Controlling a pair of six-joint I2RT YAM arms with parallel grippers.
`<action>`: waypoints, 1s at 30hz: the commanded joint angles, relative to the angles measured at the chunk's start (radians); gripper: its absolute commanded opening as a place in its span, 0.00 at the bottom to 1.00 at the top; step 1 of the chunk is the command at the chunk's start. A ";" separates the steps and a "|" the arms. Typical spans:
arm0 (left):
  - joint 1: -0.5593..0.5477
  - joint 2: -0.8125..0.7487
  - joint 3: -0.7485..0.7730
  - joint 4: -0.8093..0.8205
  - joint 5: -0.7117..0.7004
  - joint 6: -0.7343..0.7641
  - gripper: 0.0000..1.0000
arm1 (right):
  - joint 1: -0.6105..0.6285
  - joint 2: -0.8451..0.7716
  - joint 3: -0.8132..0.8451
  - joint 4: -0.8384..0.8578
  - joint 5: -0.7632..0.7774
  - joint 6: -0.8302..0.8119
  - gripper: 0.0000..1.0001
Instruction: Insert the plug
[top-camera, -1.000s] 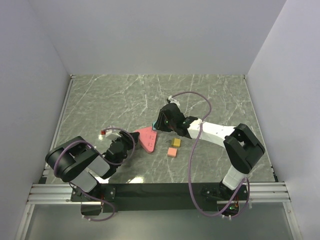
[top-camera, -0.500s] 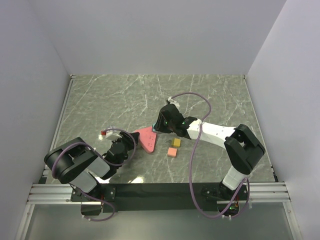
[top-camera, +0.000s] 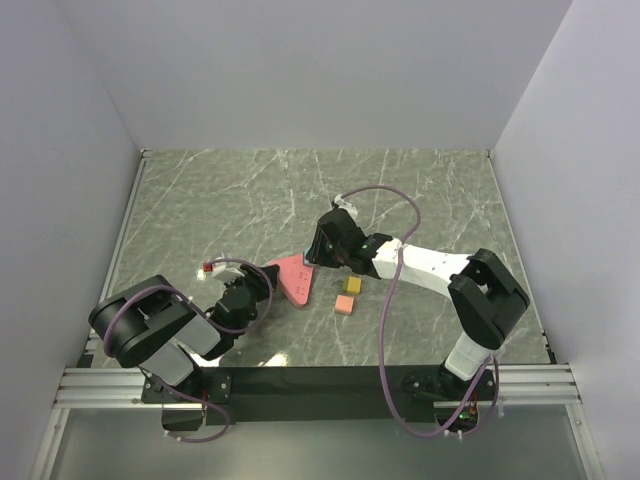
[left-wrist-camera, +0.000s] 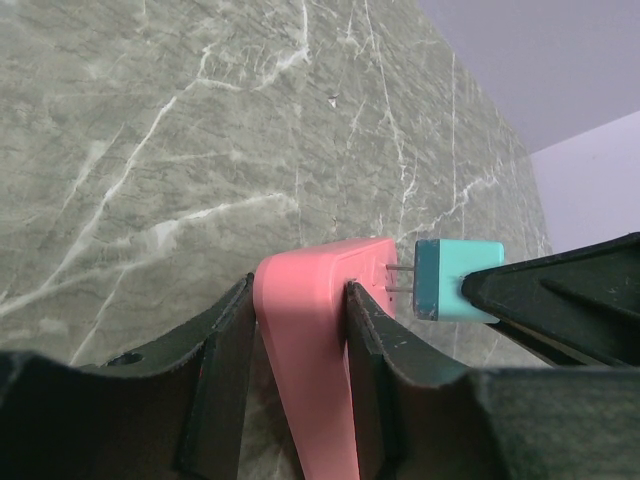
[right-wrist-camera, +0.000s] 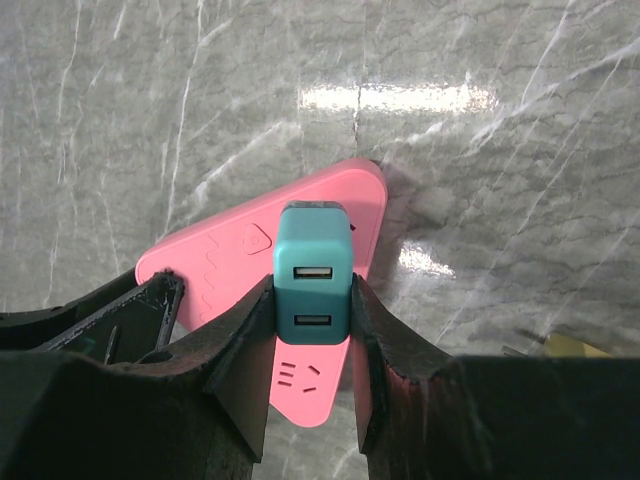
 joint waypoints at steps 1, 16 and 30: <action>-0.018 0.003 0.004 0.019 0.001 0.032 0.00 | 0.018 0.014 0.026 -0.042 0.004 0.029 0.00; -0.033 -0.003 -0.002 0.017 -0.025 0.035 0.00 | 0.018 0.022 0.012 -0.081 0.043 0.071 0.00; -0.038 0.003 -0.010 0.048 -0.016 0.055 0.00 | -0.004 0.067 0.020 -0.089 0.035 0.068 0.00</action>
